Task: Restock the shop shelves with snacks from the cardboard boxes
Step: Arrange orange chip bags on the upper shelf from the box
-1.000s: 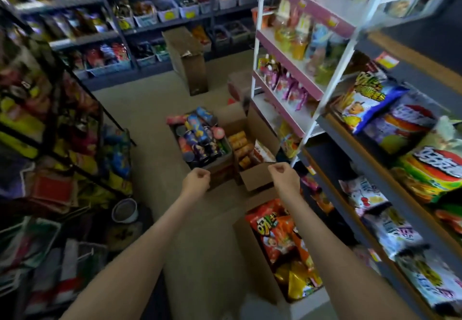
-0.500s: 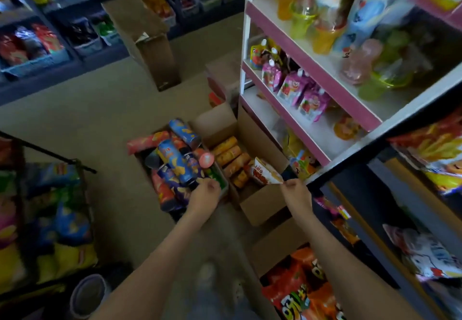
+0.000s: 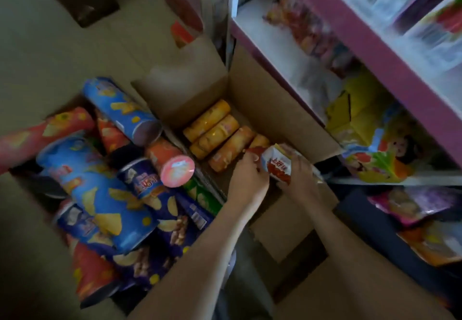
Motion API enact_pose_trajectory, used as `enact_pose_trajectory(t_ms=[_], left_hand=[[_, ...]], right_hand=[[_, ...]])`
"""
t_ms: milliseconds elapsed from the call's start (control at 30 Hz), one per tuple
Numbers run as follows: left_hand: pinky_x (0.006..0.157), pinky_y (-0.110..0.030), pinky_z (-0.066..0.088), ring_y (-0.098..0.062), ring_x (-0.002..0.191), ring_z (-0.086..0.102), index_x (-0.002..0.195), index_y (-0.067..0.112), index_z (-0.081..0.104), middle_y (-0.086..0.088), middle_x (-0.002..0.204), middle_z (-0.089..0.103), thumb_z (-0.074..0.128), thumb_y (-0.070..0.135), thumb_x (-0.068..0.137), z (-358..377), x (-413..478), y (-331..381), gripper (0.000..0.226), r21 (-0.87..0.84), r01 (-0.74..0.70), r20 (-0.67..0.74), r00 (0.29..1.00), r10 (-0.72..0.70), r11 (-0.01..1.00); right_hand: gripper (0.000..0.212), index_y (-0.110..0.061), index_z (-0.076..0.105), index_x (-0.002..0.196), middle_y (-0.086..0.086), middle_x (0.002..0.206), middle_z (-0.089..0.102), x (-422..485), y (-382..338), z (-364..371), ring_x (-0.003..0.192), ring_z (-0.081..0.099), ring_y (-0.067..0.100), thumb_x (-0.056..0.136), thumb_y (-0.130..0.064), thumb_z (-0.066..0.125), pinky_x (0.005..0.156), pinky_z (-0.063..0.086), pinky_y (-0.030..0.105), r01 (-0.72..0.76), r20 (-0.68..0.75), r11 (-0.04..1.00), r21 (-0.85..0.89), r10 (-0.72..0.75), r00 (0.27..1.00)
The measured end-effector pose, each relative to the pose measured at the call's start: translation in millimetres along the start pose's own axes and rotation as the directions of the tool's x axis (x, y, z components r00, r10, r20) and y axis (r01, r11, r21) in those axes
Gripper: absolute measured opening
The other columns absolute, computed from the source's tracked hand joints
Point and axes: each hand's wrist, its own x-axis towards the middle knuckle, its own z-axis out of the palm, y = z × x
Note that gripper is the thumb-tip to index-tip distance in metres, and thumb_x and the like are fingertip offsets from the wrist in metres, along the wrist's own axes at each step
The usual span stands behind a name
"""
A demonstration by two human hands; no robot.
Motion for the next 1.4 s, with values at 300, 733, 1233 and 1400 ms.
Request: enact_pose_trajectory(t_ms=[300, 733, 1233, 1400], left_hand=[[0.083, -0.033, 0.051, -0.02, 0.105, 0.057, 0.128, 0.016, 0.043, -0.004, 0.123, 0.053, 0.06, 0.016, 0.089, 29.9, 36.9, -36.4, 0.043, 0.044, 0.108, -0.014, 0.994, -0.108, 0.993], [0.109, -0.033, 0.037, -0.023, 0.136, 0.036, 0.15, 0.015, 0.022, -0.01, 0.149, 0.03, 0.067, 0.018, 0.087, 9.3, -100.4, 27.9, 0.079, 0.294, -0.132, -0.014, 0.99, 0.143, 0.946], [0.109, -0.066, 0.026, -0.033, 0.13, 0.045, 0.139, 0.007, 0.038, -0.013, 0.135, 0.052, 0.083, 0.036, 0.066, -70.9, -339.5, 192.9, 0.091, 0.536, -0.779, 0.3, 0.536, 0.789, 0.326], [0.096, -0.033, 0.049, -0.025, 0.12, 0.051, 0.142, 0.005, 0.033, -0.012, 0.131, 0.046, 0.086, 0.027, 0.065, -68.2, -390.3, 227.1, 0.096, 0.313, -0.784, 0.191, 0.605, 0.773, 0.536]], right_hand=[[0.078, -0.009, 0.038, 0.137, 0.016, 0.121, 0.053, 41.7, 6.1, 14.4, 0.113, 0.05, 0.034, 0.072, -0.026, 0.079, 0.096, 0.034, 0.046, -0.02, -0.271, 0.96, -0.281, -0.059, 0.961], [0.091, -0.006, 0.041, 0.123, 0.014, 0.097, 0.061, -120.6, -20.6, -121.0, 0.089, 0.059, 0.033, 0.051, -0.03, 0.091, 0.081, 0.045, 0.045, 0.102, -0.469, 0.952, -0.288, -0.233, 0.852], [0.066, -0.009, 0.04, 0.128, 0.017, 0.115, 0.064, -424.7, 2.7, -355.0, 0.108, 0.044, 0.028, 0.074, -0.024, 0.075, 0.09, 0.03, 0.043, 0.573, -0.473, 0.73, -0.372, -0.68, 0.56], [0.086, -0.015, 0.028, 0.142, 0.006, 0.141, 0.034, -487.8, 8.8, -382.2, 0.126, 0.035, 0.028, 0.076, -0.041, 0.076, 0.103, 0.031, 0.051, 0.253, -0.7, 0.967, -0.015, -0.191, 0.688]])
